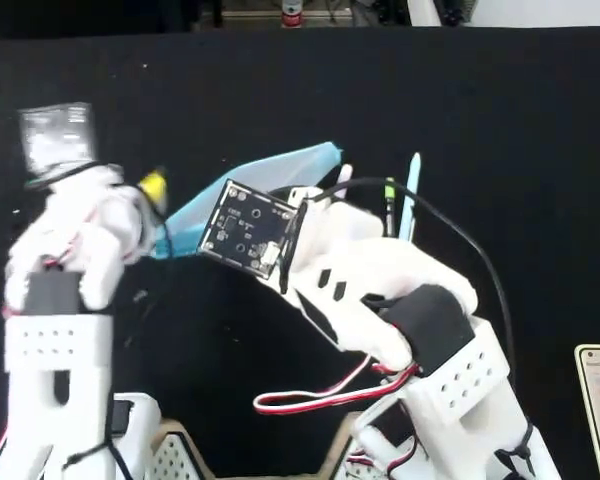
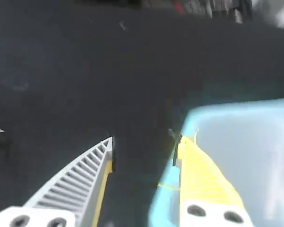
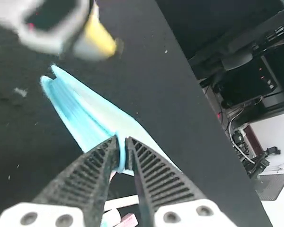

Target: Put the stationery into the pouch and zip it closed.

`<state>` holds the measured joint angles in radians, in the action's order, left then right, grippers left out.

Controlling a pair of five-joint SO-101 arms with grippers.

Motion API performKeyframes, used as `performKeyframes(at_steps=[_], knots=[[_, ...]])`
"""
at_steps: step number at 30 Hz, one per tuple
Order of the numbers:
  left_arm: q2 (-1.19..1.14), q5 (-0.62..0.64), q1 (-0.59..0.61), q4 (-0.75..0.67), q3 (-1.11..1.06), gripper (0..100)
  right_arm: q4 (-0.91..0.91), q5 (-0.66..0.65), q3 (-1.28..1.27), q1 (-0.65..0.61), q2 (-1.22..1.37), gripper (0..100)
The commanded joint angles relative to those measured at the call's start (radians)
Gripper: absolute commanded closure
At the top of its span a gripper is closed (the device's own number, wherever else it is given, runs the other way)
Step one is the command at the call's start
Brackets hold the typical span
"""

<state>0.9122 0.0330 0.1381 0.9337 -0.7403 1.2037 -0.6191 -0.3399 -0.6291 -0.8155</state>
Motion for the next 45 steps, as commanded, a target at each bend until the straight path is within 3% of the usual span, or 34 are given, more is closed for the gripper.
performKeyframes(at_steps=[1,14,21,26,37,45], knots=[[-0.031,-0.015,-0.113,-0.015,-0.039,78,-0.080,0.077,0.061,-0.002,-0.025,98.8],[-0.029,-0.012,-0.268,0.018,-0.038,78,-0.153,0.164,0.061,-0.002,-0.025,98.8],[0.083,-0.012,-0.255,0.213,0.061,78,-0.169,0.170,0.061,-0.003,-0.019,98.8],[0.176,-0.012,-0.252,0.216,-0.024,78,-0.249,0.249,0.062,-0.043,-0.021,98.8],[0.376,-0.020,-0.199,0.149,-0.217,78,-0.273,0.244,0.084,-0.075,-0.022,98.8],[0.367,-0.064,-0.338,0.150,-0.231,78,-0.304,0.241,0.084,-0.072,-0.018,98.8]])
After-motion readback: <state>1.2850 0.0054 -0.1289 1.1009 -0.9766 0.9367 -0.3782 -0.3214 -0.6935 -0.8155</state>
